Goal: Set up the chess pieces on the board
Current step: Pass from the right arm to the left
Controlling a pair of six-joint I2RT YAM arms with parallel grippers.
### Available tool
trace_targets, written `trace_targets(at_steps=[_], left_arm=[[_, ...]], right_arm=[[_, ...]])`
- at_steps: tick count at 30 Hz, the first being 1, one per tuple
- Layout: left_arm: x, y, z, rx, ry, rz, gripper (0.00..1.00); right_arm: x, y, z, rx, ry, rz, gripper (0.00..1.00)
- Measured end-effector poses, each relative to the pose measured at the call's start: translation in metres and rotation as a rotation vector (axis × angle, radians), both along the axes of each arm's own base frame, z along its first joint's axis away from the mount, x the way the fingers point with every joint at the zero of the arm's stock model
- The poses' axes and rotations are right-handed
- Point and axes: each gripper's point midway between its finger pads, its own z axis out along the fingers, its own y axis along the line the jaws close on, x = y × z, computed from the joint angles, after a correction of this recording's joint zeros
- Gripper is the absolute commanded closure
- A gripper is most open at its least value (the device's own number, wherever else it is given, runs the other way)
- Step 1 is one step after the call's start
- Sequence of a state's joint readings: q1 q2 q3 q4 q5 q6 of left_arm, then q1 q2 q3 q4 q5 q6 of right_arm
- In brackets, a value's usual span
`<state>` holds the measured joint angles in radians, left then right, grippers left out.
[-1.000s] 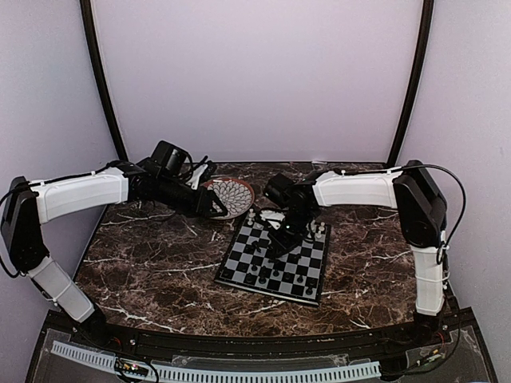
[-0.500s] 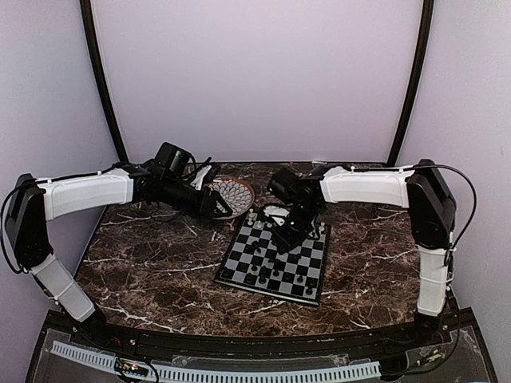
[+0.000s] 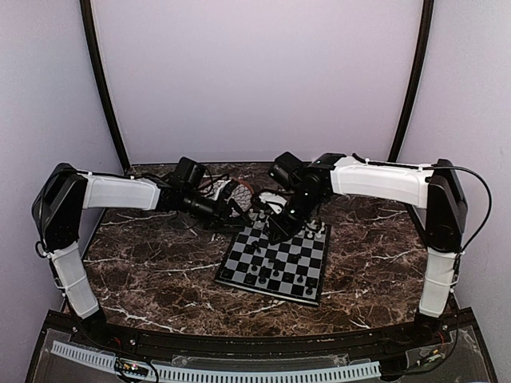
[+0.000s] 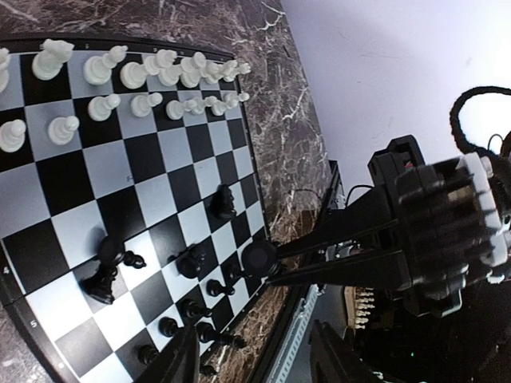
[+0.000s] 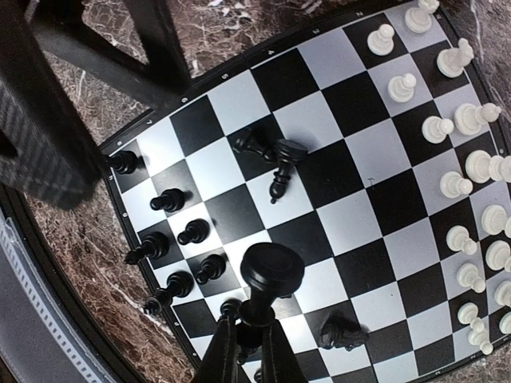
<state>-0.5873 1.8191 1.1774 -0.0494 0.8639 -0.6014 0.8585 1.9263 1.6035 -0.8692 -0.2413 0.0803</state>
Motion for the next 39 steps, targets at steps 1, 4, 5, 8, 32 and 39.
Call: trace_targets(at_steps=[1,4,5,8,32,39], left_arm=[[-0.001,-0.002,0.002,-0.018,0.010,-0.010,0.50],[-0.004,-0.007,0.004,-0.056,0.035,-0.035,0.50],[-0.005,-0.008,0.004,-0.065,0.045,-0.043,0.50],[-0.006,-0.011,-0.004,-0.071,0.088,-0.054,0.52],[-0.018,-0.028,-0.010,-0.123,0.217,-0.134,0.68],[-0.018,-0.031,-0.004,-0.145,0.215,-0.149,0.83]], right_arm=[[-0.002,0.002,0.001,0.006,0.001,0.007,0.97],[-0.007,0.007,0.002,0.018,0.010,0.027,0.97],[-0.010,0.008,0.003,0.021,0.013,0.034,0.97],[-0.013,0.011,0.003,0.027,0.017,0.052,0.97],[-0.017,0.024,0.017,0.064,-0.008,0.093,0.96],[-0.016,0.025,0.018,0.065,-0.013,0.093,0.93]])
